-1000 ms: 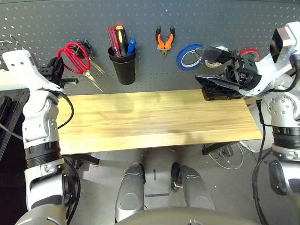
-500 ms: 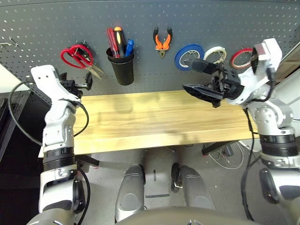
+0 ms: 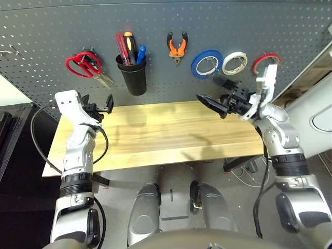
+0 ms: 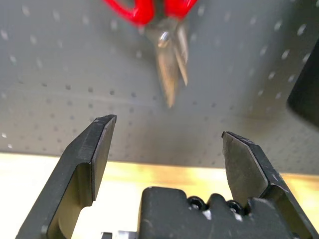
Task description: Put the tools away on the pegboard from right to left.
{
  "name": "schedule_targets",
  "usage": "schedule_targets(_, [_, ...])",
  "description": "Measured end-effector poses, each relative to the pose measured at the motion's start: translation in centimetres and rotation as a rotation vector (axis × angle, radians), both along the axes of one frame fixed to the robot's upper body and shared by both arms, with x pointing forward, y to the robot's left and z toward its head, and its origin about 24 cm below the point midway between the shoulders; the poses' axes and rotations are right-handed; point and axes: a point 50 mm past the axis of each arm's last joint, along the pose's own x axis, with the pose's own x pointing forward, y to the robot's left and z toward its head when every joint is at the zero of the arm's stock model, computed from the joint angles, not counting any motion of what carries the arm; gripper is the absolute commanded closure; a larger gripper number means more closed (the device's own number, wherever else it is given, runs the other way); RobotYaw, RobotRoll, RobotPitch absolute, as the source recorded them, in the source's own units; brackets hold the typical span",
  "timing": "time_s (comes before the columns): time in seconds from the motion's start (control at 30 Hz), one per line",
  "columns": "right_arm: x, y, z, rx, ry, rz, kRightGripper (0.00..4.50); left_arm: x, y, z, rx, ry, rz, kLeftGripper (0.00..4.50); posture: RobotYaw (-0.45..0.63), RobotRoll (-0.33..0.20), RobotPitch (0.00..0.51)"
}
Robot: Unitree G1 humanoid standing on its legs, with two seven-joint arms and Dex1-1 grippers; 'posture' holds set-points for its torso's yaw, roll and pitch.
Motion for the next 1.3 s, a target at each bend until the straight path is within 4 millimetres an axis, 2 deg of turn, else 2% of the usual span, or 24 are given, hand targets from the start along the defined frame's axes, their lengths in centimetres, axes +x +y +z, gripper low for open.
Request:
schedule_targets(0.17, [0.7,-0.9,-1.8,0.023,0.063,-0.172,0.0,-0.4,-0.4,-0.5,-0.006,-0.048,-0.008,0.02,-0.01,0.0,0.11])
schedule_targets(0.37, [1.3,-2.8,-4.1,-0.006,0.069,-0.443,0.0,-1.0,0.3,-1.1,0.01,-0.089,0.038,0.02,-0.01,0.0,0.111])
schedule_targets(0.53, [1.2,-4.6,-5.7,-0.004,0.08,-0.584,0.0,-1.5,0.7,-1.5,0.002,-0.102,0.073,0.02,-0.02,0.0,0.11])
schedule_targets(0.83, [0.7,-5.9,-7.1,-0.015,0.076,-0.68,0.0,-2.4,1.5,-1.6,0.004,-0.147,0.109,0.02,-0.02,0.0,0.104])
schedule_targets(0.97, [0.7,-6.5,-7.3,0.008,0.079,-0.718,0.0,-3.3,2.6,-2.8,-0.003,-0.107,0.167,0.02,-0.02,0.0,0.101])
schedule_targets(1.13, [1.0,-6.6,-6.9,0.02,0.06,-0.731,0.0,-3.4,2.6,-3.3,-0.009,-0.097,0.17,0.02,-0.03,0.0,0.1])
schedule_targets(1.3, [0.5,-6.8,-7.5,0.009,0.071,-0.739,0.0,-3.4,2.4,-3.3,-0.011,-0.103,0.167,0.02,-0.04,0.0,0.118])
